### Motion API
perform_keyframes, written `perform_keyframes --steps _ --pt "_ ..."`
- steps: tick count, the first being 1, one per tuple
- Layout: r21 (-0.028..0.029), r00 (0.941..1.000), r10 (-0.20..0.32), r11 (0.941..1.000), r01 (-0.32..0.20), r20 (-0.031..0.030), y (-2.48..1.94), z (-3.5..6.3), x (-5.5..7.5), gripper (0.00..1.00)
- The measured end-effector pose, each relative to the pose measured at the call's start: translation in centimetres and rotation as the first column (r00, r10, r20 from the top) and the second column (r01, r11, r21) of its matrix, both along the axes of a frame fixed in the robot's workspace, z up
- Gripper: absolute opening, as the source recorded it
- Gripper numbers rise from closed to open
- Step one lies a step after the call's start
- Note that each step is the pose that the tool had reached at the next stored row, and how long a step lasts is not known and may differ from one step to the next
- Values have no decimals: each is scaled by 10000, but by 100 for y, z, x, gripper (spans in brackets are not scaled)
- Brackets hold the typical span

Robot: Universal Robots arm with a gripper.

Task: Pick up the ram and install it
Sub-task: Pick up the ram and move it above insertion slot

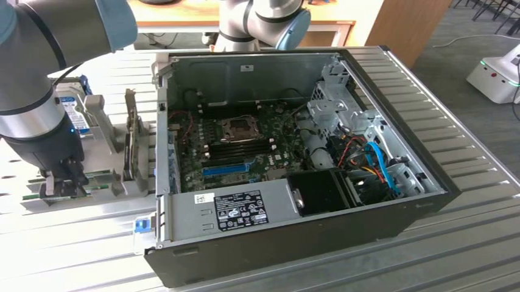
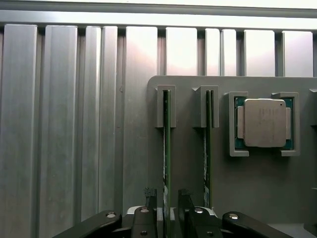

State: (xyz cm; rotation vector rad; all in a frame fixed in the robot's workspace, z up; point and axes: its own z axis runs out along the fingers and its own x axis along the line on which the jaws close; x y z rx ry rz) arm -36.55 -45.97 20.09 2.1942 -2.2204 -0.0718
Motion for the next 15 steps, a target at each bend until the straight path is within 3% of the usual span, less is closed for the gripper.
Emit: perform_keyframes --steps 10,12,13,15 --pt "2 10000 0 10000 0 2 0 -2 0 31" --pt "1 10000 0 10000 0 2 0 -2 0 30" --pt "2 10000 0 10000 0 2 0 -2 0 23" --pt "2 10000 0 10000 0 2 0 -2 0 23"
